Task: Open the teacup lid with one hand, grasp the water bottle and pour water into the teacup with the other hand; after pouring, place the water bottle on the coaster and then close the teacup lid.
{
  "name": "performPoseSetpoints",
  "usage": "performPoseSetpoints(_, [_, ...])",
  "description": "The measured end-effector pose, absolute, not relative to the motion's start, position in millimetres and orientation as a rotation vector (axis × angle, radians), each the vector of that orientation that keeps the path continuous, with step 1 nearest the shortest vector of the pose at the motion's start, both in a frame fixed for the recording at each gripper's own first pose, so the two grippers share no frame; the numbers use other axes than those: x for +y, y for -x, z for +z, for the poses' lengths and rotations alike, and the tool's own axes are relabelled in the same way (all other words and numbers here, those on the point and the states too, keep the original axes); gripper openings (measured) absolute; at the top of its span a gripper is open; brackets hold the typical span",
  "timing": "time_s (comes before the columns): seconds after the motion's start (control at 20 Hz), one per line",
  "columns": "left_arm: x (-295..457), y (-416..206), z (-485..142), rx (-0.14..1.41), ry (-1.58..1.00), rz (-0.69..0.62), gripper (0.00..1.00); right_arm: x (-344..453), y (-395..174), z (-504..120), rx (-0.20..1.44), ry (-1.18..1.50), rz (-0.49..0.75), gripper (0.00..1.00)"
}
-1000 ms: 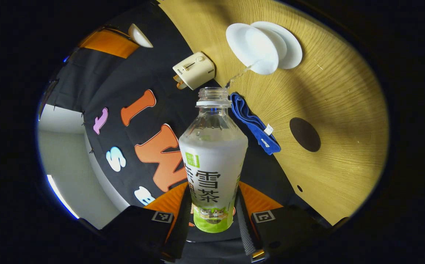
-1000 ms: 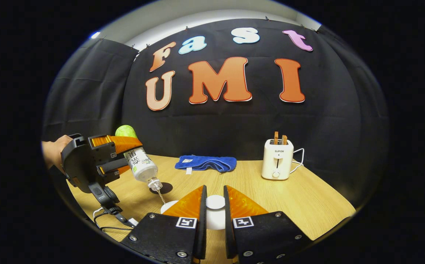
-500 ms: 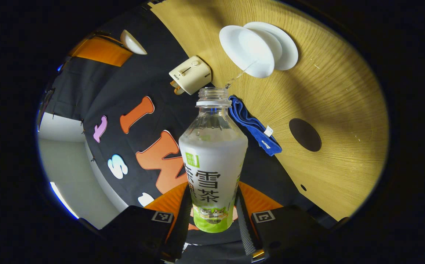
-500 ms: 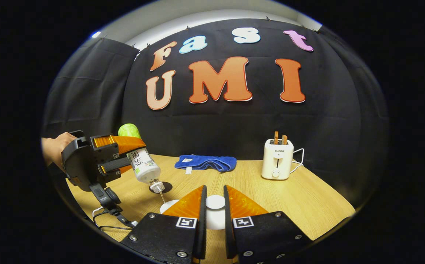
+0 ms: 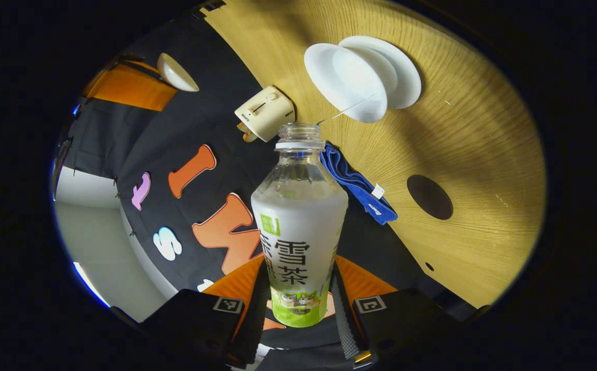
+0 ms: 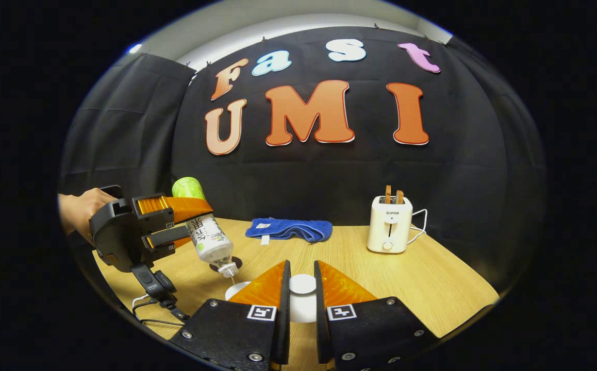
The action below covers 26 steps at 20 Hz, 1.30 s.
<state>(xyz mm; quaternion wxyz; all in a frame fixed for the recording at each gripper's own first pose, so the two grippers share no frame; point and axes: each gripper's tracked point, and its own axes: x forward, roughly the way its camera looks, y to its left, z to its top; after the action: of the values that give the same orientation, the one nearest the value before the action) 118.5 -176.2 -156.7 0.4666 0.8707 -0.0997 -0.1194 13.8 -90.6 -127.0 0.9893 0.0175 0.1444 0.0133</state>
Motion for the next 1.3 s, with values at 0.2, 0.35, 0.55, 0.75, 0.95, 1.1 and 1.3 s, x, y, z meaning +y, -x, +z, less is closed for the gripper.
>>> performPoseSetpoints(0.2, [-182.4,-116.3,-155.3,-0.271,-2.146,-0.304,0.64,-92.8,-13.5,-129.4,0.293,-0.037,0.023,0.22])
performPoseSetpoints(0.35, [-182.5,-117.0,-154.5,-0.274,-2.133,-0.302,0.63,-92.8,-13.3,-128.9,0.292,-0.040,0.023,0.22])
performPoseSetpoints(0.55, [-178.9,-117.1,-153.7,-0.275,-2.093,-0.300,0.63,-92.2,-14.1,-128.9,0.292,-0.040,0.023,0.22])
performPoseSetpoints(0.75, [-173.3,-115.7,-152.7,-0.259,-2.036,-0.309,0.63,-91.3,-14.2,-127.3,0.290,-0.047,0.025,0.22])
performPoseSetpoints(0.95, [-165.3,-112.1,-146.9,-0.250,-1.927,-0.317,0.61,-90.7,-15.5,-126.7,0.285,-0.066,0.032,0.22])
performPoseSetpoints(1.1, [-158.8,-110.2,-143.2,-0.268,-1.820,-0.313,0.61,-91.3,-16.2,-126.2,0.285,-0.065,0.027,0.22])
performPoseSetpoints(1.3, [-152.3,-111.1,-131.1,-0.278,-1.584,-0.279,0.60,-88.3,-17.9,-125.2,0.281,-0.076,0.032,0.22])
